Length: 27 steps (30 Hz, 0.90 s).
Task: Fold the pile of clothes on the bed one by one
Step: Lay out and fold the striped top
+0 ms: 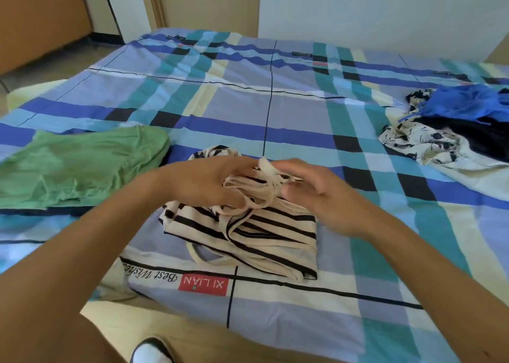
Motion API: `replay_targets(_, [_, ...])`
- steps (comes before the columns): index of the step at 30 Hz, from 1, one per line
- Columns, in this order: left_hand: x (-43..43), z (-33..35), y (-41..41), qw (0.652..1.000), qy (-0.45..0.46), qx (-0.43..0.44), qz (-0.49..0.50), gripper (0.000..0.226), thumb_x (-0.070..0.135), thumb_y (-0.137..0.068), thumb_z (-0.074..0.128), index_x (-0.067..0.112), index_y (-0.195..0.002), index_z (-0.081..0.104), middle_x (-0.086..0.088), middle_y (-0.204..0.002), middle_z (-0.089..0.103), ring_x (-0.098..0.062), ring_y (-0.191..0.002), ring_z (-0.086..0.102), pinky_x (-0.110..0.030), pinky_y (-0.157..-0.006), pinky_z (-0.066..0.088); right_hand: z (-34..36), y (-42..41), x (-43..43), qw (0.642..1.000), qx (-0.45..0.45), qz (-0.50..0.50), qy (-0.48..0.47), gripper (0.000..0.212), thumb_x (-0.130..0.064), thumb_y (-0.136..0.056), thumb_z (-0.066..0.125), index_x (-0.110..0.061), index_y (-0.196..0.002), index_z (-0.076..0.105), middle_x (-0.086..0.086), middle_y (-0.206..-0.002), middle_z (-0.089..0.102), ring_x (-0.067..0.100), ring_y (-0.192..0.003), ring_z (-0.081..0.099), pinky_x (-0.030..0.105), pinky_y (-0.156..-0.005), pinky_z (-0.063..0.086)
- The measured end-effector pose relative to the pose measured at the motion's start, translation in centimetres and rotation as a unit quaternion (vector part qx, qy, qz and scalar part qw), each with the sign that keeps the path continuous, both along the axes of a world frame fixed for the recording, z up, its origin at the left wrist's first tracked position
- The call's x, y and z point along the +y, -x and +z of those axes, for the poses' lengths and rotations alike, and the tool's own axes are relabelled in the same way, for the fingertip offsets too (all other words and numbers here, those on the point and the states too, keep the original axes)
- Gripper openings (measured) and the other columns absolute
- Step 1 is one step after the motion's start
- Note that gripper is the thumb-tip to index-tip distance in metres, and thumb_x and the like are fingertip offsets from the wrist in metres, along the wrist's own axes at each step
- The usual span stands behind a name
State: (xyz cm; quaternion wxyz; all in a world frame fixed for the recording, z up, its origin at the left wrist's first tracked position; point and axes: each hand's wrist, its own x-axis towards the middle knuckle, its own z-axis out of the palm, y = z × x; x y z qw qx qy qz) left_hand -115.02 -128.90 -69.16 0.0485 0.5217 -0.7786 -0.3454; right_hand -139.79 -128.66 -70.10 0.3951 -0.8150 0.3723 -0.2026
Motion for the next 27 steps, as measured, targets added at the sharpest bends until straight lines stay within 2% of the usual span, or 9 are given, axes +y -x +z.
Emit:
replay_targets(3, [-0.2, 0.5, -1.5, 0.998, 0.038, 0.006, 0.043, 0.07, 0.036, -0.085, 0.063, 0.035, -0.149, 0.036, 0.015, -0.139, 0.053, 0.0, -0.128, 0.048, -0.03, -0.111, 0.039, -1.7, -0.2, 0.1, 0.992, 0.102, 0.07, 0.032, 0.055, -0.026, -0.104, 0.05, -0.029, -0.156, 0.031, -0.02, -0.159, 0.03, -0.006, -0.145, 0.025, 0.025, -0.121, 0.025])
replay_targets(7, [0.4, 0.0, -1.4, 0.983, 0.163, 0.033, 0.077, 0.06, 0.034, -0.099, 0.055, 0.035, -0.154, 0.029, 0.012, -0.151, 0.039, -0.002, -0.136, 0.037, -0.017, -0.105, 0.029, -0.9, -0.2, 0.2, 0.994, -0.047, 0.013, 0.1, 0.046, -0.017, -0.103, 0.048, -0.017, -0.149, 0.044, -0.01, -0.153, 0.045, 0.002, -0.143, 0.036, 0.026, -0.118, 0.03])
replay_targets(9, [0.9, -0.4, -0.3, 0.979, 0.191, 0.055, 0.042, 0.059, 0.042, -0.102, 0.047, 0.033, -0.156, 0.024, 0.015, -0.159, 0.026, 0.001, -0.144, 0.021, -0.013, -0.111, 0.019, -1.2, -0.2, 0.3, 0.991, -0.063, -0.005, 0.114, 0.05, -0.024, -0.106, 0.044, -0.017, -0.155, 0.033, -0.009, -0.16, 0.033, 0.004, -0.149, 0.024, 0.026, -0.122, 0.02])
replay_targets(14, [0.6, -4.8, 1.0, 0.972, 0.152, -0.178, -0.02, 0.078, 0.069, -0.091, 0.004, 0.031, -0.157, -0.012, 0.007, -0.165, -0.016, -0.013, -0.151, -0.02, -0.044, -0.124, -0.008, -6.5, -1.6, 1.8, 0.959, 0.253, 0.083, 0.098, 0.071, -0.063, -0.1, 0.015, -0.032, -0.157, -0.014, -0.014, -0.164, -0.02, 0.003, -0.149, -0.021, 0.048, -0.125, -0.005])
replay_targets(18, [0.9, -6.2, 0.4, 0.95, 0.084, -0.3, -0.009, 0.07, 0.06, -0.101, 0.015, 0.029, -0.157, -0.013, 0.002, -0.166, -0.015, -0.019, -0.152, -0.016, -0.048, -0.124, -0.004, -7.6, -1.6, 2.5, 0.934, 0.313, 0.098, 0.145, 0.075, -0.068, -0.095, 0.006, -0.032, -0.156, -0.017, -0.018, -0.161, -0.027, -0.001, -0.145, -0.03, 0.042, -0.124, -0.011])
replay_targets(21, [1.8, -4.4, 0.1, 0.939, 0.106, -0.327, -0.015, 0.07, 0.062, -0.099, 0.022, 0.024, -0.158, 0.013, 0.0, -0.166, 0.01, -0.021, -0.153, 0.008, -0.046, -0.124, 0.013, -6.7, -0.7, 2.8, 0.965, 0.225, 0.104, 0.091, 0.068, -0.063, -0.099, 0.014, -0.035, -0.159, 0.0, -0.022, -0.164, -0.013, -0.007, -0.146, -0.02, 0.035, -0.123, -0.012])
replay_targets(23, [2.5, -2.7, -0.6, 0.942, 0.115, -0.315, -0.017, 0.065, 0.065, -0.096, 0.027, 0.024, -0.145, 0.04, 0.002, -0.147, 0.04, -0.019, -0.141, 0.035, -0.042, -0.116, 0.029, -6.3, 0.1, 3.0, 0.992, 0.107, 0.047, 0.052, 0.058, -0.056, -0.103, 0.026, -0.035, -0.157, 0.022, -0.022, -0.165, 0.01, -0.008, -0.149, 0.001, 0.028, -0.124, 0.001])
replay_targets(25, [2.8, -1.0, -1.6, 0.965, 0.114, -0.236, 0.012, 0.067, 0.075, -0.086, 0.026, 0.025, -0.119, 0.058, 0.01, -0.113, 0.054, -0.013, -0.11, 0.054, -0.035, -0.096, 0.042, -6.1, 1.1, 2.8, 0.995, 0.037, -0.055, 0.069, 0.051, -0.053, -0.104, 0.033, -0.033, -0.15, 0.038, -0.021, -0.157, 0.03, -0.009, -0.143, 0.024, 0.021, -0.117, 0.022])
replay_targets(27, [2.7, -0.1, -2.6, 0.978, 0.16, -0.116, 0.071, 0.072, 0.078, -0.078, 0.026, 0.025, -0.108, 0.064, 0.01, -0.106, 0.057, -0.011, -0.097, 0.056, -0.035, -0.088, 0.046, -6.1, 1.9, 2.0, 0.981, 0.048, -0.163, 0.098, 0.045, -0.049, -0.102, 0.042, -0.031, -0.143, 0.044, -0.013, -0.147, 0.039, -0.002, -0.129, 0.041, 0.022, -0.107, 0.035])
